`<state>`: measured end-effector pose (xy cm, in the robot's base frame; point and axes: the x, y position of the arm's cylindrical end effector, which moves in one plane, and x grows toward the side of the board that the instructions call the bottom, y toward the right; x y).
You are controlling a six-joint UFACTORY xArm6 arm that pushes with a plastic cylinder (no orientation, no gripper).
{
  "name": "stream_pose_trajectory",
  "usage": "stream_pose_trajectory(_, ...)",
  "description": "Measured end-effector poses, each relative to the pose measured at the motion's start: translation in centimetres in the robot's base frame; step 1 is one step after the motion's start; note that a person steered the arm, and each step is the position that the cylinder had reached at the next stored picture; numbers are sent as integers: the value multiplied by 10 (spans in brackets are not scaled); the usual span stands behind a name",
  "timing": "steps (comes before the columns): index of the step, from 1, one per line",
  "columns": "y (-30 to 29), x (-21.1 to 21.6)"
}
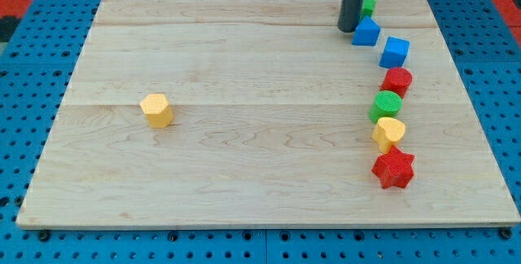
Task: Nudge the green star a bit right
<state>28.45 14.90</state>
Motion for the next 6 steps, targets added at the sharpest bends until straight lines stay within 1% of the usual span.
stream_pose_trajectory(1,23,0)
stream_pose_trajectory(2,-15,-10)
stream_pose_trajectory(3,-77,-31)
stream_pose_trajectory(4,-40,-52)
stream_pose_trajectory(5,21,-52)
stream_pose_trajectory(6,12,-73)
